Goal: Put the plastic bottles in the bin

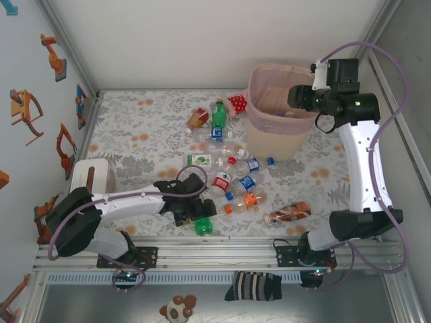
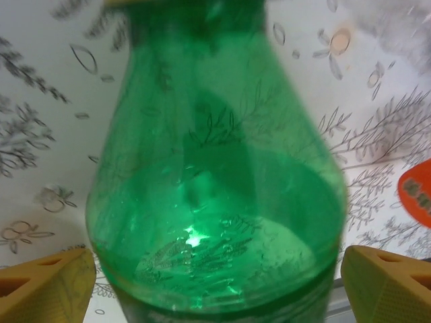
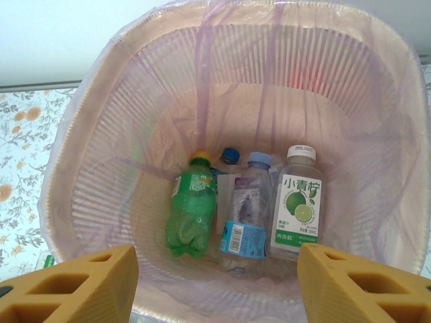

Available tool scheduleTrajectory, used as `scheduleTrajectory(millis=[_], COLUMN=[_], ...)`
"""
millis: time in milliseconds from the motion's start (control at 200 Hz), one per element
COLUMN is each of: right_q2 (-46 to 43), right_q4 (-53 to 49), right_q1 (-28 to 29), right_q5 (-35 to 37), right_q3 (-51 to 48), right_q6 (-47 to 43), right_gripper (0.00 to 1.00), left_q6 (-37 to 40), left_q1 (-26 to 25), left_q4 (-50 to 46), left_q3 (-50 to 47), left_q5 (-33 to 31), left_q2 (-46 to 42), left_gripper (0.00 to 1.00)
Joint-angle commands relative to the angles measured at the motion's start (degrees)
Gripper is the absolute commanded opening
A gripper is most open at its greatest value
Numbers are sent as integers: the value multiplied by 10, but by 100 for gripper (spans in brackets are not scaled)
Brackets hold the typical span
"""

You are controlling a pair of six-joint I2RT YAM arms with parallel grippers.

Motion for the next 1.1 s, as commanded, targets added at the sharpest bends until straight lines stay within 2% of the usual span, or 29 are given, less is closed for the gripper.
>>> scheduleTrajectory(millis=[0, 406, 716, 906, 1097], right_q2=[-20, -39, -48, -55, -73], right_q4=[0, 1, 0, -2, 17], right_q1=[-1, -1, -1, -1, -1], right_q5=[-5, -7, -8, -17, -60], right_q3=[-11, -37, -40, -40, -61], right_q6=[4, 6, 9, 14, 31], right_gripper=[63, 63, 63, 63, 63], left_q6=[-6, 19, 38, 61, 140], left_q1=[-17, -57, -59, -59, -55], left_q4=[-4, -41, -66, -90, -115], left_q3=[-8, 24, 41, 55, 93], left_q5=[27, 23, -2, -39, -95], left_q2=[13, 61, 53, 23, -23], left_gripper=[91, 75, 61, 59, 59])
